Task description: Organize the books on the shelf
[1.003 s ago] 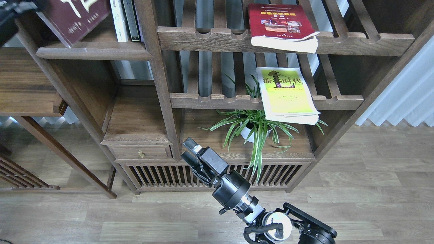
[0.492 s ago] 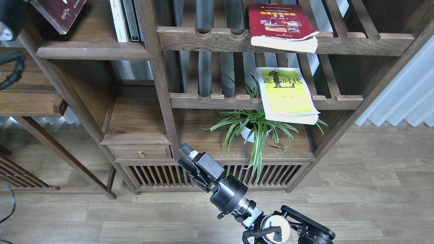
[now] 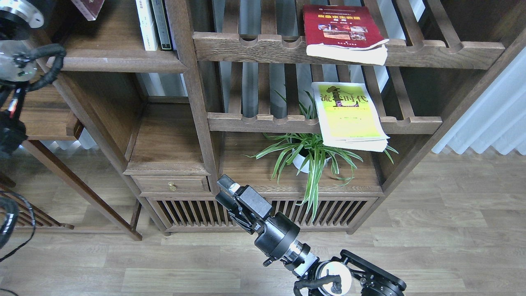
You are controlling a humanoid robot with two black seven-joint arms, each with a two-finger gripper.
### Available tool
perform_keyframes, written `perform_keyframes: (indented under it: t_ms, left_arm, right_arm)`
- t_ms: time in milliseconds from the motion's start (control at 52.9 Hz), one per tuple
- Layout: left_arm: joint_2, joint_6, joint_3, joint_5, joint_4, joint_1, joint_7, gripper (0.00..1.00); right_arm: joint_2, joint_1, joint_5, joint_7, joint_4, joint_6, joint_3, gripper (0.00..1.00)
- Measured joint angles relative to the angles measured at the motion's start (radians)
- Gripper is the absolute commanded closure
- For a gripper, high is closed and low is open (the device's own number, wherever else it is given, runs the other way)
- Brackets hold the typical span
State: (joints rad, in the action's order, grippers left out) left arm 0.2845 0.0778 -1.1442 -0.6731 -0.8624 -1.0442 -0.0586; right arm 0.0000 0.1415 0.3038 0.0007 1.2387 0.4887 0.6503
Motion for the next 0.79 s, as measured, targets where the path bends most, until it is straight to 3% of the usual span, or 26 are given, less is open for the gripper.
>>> perform_keyframes:
  t_ms: [454,795]
  left_arm:
    - [-0.058,0.007,0.045,0.001,0.062,-0.028,-0.016,0.95]
    - [-0.053,-0.001,0.08,0.002,0.083,-0.035,0.013,0.93]
  right_arm:
    - [0.0,-0.002,0.0,0.001,0.0,0.0,0.003,0.02]
    - [0.0,-0.006,0.001,0.001,-0.001,0.0,0.005,0.02]
